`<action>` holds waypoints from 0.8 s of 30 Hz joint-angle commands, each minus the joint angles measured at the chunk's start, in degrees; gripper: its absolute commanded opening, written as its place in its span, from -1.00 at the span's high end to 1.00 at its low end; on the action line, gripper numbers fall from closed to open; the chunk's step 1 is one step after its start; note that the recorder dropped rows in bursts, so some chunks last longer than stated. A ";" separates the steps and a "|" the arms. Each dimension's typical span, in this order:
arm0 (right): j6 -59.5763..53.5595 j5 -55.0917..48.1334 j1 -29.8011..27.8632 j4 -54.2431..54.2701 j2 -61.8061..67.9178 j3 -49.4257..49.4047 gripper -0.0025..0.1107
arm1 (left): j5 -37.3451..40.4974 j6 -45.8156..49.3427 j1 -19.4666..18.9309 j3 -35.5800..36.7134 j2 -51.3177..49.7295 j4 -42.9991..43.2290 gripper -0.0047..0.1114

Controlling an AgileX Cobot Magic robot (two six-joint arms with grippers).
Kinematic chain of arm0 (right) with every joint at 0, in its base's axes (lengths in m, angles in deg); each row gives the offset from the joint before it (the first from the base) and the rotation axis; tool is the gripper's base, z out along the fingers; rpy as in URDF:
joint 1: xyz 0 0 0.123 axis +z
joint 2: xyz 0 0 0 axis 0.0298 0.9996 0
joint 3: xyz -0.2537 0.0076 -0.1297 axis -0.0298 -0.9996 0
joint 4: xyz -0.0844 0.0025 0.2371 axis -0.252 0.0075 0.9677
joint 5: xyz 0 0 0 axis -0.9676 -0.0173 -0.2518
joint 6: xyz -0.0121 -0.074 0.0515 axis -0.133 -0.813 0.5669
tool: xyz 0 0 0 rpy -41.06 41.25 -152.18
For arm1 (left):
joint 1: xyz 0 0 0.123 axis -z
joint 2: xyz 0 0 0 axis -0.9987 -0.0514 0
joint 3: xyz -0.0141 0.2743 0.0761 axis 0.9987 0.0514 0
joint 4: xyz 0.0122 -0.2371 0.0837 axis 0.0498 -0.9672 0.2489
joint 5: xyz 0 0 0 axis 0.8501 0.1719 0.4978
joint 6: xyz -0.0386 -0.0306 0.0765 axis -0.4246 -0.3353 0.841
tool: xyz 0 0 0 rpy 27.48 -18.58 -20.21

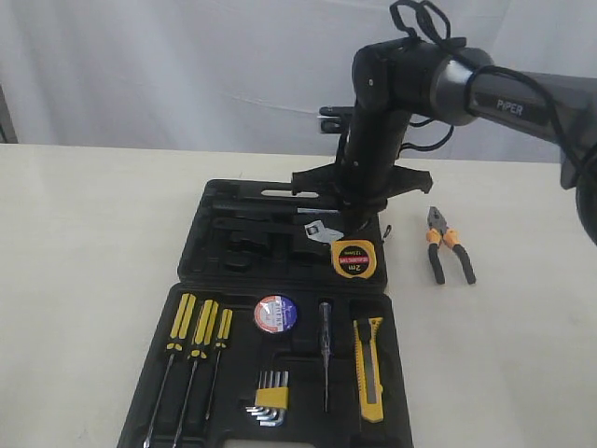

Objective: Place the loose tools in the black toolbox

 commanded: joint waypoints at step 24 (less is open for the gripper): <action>-4.61 3.30 -0.21 -0.44 5.08 0.54 0.96 | 0.03 -0.02 0.12 0.12 0.16 -0.14 0.92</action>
